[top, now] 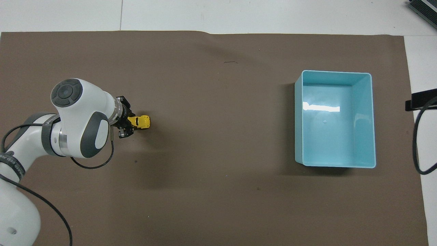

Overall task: Wind up and store yellow beetle car
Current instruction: 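Lift the left gripper off the car, letting it roll toward the box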

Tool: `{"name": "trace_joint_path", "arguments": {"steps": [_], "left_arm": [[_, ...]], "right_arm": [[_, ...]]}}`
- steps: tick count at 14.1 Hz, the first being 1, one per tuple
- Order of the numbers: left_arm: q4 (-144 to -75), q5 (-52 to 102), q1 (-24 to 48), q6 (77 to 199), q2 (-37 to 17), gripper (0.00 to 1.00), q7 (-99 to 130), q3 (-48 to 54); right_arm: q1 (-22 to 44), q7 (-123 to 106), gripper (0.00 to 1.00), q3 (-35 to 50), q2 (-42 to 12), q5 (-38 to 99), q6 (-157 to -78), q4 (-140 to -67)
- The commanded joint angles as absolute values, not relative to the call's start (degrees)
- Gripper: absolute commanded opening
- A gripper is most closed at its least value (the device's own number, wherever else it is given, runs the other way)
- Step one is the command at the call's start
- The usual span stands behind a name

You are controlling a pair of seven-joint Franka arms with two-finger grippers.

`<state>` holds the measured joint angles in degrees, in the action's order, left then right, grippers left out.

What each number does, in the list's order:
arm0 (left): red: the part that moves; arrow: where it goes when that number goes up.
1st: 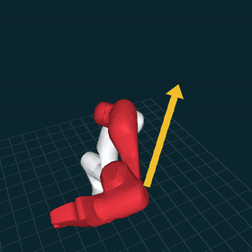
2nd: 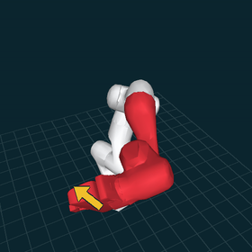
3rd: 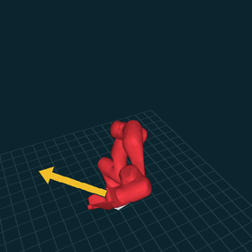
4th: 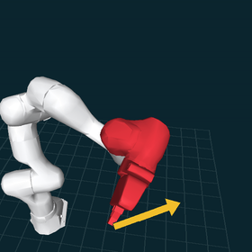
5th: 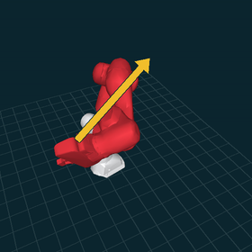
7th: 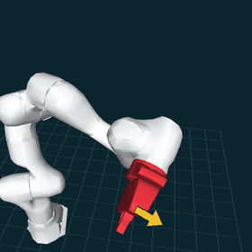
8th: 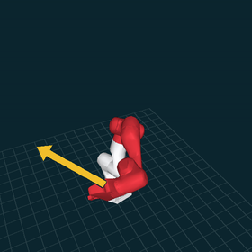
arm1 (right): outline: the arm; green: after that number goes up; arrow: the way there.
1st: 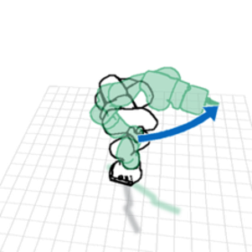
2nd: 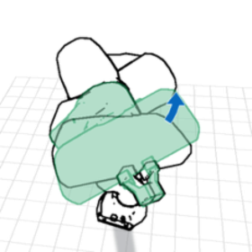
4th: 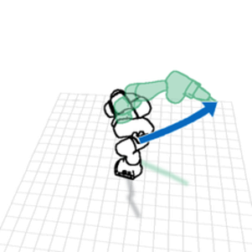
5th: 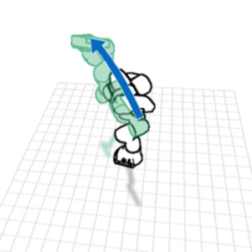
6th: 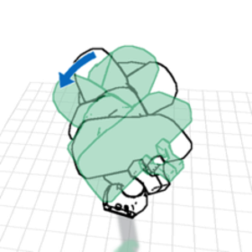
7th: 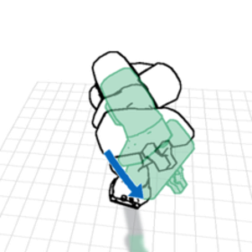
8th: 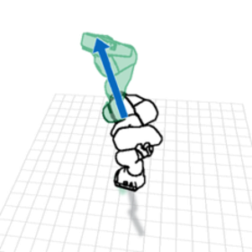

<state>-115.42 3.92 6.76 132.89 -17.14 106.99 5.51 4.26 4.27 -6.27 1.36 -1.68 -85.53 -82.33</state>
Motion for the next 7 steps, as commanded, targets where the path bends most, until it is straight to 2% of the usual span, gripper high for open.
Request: {"name": "trace_joint_path", "arguments": {"steps": [1,7], "left_arm": [[-115.23,2.99,5.98,133.95,-17.32,1.00,106.70,5.63],[-112.68,2.99,5.36,131.31,-16.79,1.00,106.44,5.54]], "right_arm": [[4.04,4.13,1.00,-5.98,2.29,-2.20,-85.43,-83.06],[4.04,4.13,1.00,-6.15,2.29,-2.20,-85.43,-83.06]]}}
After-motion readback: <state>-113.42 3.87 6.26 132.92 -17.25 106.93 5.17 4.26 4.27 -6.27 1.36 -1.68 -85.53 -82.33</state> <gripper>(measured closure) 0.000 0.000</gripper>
